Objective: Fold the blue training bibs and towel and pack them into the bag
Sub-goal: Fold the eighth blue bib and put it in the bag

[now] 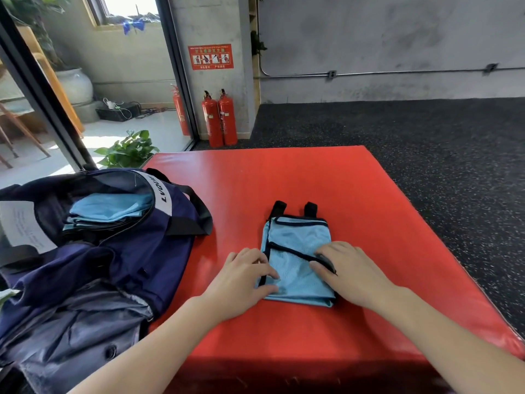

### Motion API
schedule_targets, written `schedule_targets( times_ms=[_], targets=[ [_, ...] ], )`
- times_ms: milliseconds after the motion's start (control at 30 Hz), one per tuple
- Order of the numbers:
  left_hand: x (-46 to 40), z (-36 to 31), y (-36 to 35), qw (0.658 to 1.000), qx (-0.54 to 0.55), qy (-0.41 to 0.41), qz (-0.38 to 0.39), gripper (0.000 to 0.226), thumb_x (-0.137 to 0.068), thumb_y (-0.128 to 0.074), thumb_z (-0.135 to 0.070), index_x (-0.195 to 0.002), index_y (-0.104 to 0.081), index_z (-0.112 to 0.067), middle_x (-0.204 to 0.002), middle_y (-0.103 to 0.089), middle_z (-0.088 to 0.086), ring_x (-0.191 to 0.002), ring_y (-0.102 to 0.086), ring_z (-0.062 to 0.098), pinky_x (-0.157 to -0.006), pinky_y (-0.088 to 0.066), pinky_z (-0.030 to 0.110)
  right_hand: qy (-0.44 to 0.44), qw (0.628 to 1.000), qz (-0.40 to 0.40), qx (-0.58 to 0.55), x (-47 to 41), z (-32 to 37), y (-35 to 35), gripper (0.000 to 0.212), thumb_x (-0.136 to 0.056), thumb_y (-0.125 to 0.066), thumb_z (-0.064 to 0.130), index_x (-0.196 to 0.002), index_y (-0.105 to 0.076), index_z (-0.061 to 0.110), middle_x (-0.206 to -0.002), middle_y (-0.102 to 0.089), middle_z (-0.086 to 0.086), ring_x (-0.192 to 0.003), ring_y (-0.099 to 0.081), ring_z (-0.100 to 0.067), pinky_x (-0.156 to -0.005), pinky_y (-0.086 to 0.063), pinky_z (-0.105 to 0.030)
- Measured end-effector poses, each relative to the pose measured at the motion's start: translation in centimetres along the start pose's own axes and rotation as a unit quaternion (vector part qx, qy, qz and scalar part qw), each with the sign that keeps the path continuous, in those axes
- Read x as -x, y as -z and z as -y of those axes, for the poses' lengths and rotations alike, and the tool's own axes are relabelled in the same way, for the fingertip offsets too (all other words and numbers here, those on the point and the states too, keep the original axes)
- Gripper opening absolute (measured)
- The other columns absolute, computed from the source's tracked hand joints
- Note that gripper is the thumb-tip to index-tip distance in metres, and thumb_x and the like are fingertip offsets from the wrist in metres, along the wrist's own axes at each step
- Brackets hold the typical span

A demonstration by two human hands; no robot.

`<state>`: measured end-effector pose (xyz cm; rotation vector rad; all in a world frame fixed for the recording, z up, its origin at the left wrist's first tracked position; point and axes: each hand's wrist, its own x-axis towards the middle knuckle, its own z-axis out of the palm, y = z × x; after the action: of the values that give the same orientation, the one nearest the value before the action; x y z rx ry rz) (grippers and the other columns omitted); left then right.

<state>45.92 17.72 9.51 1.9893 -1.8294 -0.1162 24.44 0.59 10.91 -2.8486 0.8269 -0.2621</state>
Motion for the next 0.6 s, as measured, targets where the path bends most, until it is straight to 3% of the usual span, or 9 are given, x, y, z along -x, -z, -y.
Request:
schedule_targets(
  times_ms=[133,300,433,600],
  targets=[
    [0.0,0.2,0.1,0.999,0.011,-0.022,0.031,0.012,-0.094,-0.066,-0.036,-0.103,-0.074,-0.038,-0.11,-0.06,-0.026,-0.113,-0.043,-0.008,-0.094,-0.024,0.017,0.067,0.994,-0.01,-0.082,0.9,0.6,-0.2,0.039,-0.094,-0.053,0.061,-0.117,-0.063,0.031,-0.119,-0.06,0.02,-0.12,-0.049,-0.003,-0.102,-0.037,-0.025],
    [0.1,0.4,-0.1,0.999,0.014,-0.011,0.041,0.016,-0.096,-0.063,-0.028,-0.104,-0.073,-0.038,-0.107,-0.061,-0.031,-0.114,-0.044,-0.008,-0.098,-0.028,0.022,0.131,0.986,0.037,-0.092,1.9,1.3,-0.8,0.042,-0.086,-0.053,0.07,-0.107,-0.069,0.037,-0.122,-0.057,0.023,-0.122,-0.043,0.007,-0.109,-0.024,-0.02],
    [0.2,0.2,-0.2,0.998,0.038,-0.007,0.046,0.018,-0.093,-0.058,-0.048,-0.103,-0.071,-0.04,-0.104,-0.058,-0.037,-0.113,-0.049,-0.006,-0.1,-0.043,0.036,0.127,0.986,0.026,-0.104,2.1,1.3,-1.4,0.034,-0.087,-0.055,0.064,-0.101,-0.073,0.038,-0.118,-0.06,0.023,-0.119,-0.047,0.003,-0.108,-0.03,-0.027],
    [-0.1,-0.4,0.3,0.999,0.027,-0.009,0.04,0.043,-0.082,-0.056,-0.073,-0.101,-0.073,-0.038,-0.104,-0.062,-0.026,-0.108,-0.052,-0.004,-0.098,-0.045,0.033,0.097,0.984,0.027,-0.149,1.6,1.8,-1.8,0.013,-0.09,-0.068,0.045,-0.091,-0.075,0.034,-0.101,-0.06,0.029,-0.105,-0.052,0.006,-0.102,-0.033,-0.028]
  ],
)
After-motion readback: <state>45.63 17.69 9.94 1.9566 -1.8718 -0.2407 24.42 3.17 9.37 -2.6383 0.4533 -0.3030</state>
